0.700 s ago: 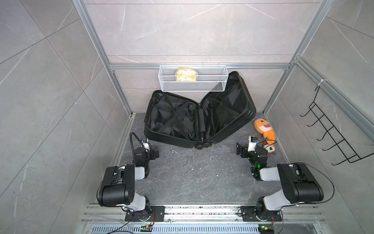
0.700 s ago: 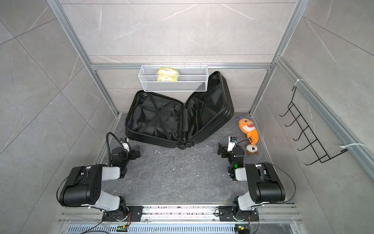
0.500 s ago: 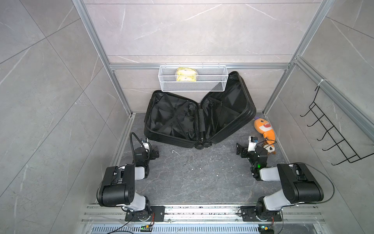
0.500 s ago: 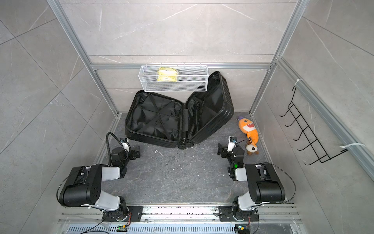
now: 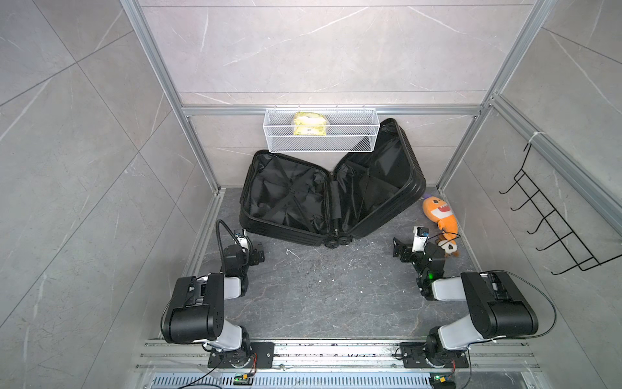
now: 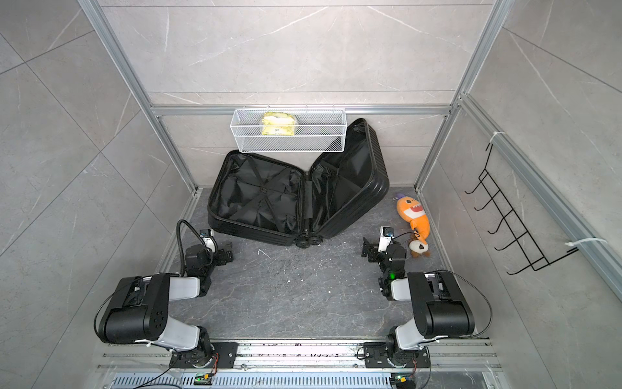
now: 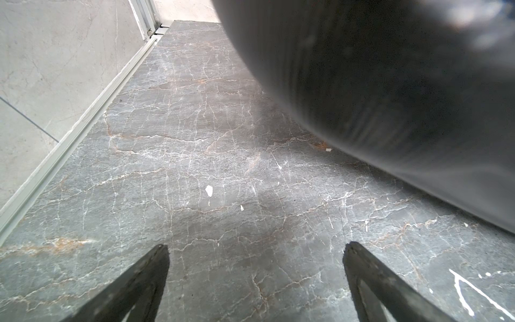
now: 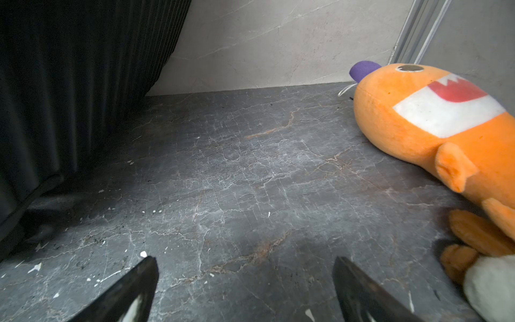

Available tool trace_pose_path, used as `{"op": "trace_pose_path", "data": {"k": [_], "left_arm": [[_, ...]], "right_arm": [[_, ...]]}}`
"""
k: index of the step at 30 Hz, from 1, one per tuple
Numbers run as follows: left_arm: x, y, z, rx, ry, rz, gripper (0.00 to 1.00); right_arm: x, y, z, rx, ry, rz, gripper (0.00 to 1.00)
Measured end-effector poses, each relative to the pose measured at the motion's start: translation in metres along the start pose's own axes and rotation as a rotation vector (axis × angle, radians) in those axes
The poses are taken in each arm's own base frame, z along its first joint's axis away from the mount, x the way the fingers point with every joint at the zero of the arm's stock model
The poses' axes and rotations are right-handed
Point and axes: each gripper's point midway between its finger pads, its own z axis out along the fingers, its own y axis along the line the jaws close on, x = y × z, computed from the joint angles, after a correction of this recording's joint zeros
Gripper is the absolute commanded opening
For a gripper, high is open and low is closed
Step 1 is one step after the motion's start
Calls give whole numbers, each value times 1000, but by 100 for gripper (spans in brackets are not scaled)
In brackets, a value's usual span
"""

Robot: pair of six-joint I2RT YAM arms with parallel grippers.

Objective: Close the suitcase zippers
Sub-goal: Close the suitcase at the center of the board.

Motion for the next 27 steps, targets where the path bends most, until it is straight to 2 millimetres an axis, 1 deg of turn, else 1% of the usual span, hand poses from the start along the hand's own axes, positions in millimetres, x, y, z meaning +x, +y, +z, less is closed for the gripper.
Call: {"op": "trace_pose_path", "data": {"k": [2, 4, 9, 11, 12, 15, 16, 17, 18, 20, 23, 24, 27], "left_arm": [[-7, 6, -6, -37, -28, -13, 100], [-15, 13, -16, -79, -64, -29, 100], [-41, 35, -43, -207, -127, -106, 100], [-58, 44, -59, -255, -148, -162, 100], [-67, 47, -65, -273, -160, -191, 100], [-103, 54, -86, -311, -196, -279, 100], [-116, 54, -92, -314, -205, -300, 100], [-130, 55, -98, -314, -212, -318, 99], [-140, 54, -102, -313, -210, -329, 97], [-162, 52, -107, -302, -194, -340, 95], [-192, 46, -107, -275, -153, -335, 94], [-202, 44, -106, -266, -144, -333, 95], [-225, 37, -98, -231, -109, -308, 92]], "right_arm": [[-5, -1, -4, 10, -14, 0, 100], [-16, -4, -12, 33, -46, 1, 100], [-59, -19, -38, 129, -178, 32, 100], [-71, -26, -50, 174, -207, 56, 100], [-74, -29, -55, 194, -205, 67, 100], [-89, -42, -66, 280, -164, 112, 100], [-99, -46, -69, 310, -148, 129, 100], [-115, -49, -72, 338, -136, 145, 100], [-128, -51, -75, 355, -128, 155, 100], [-162, -51, -83, 372, -123, 171, 100], [-205, -49, -95, 378, -109, 187, 100], [-216, -48, -99, 380, -101, 190, 100], [-239, -46, -106, 380, -58, 188, 100]]}}
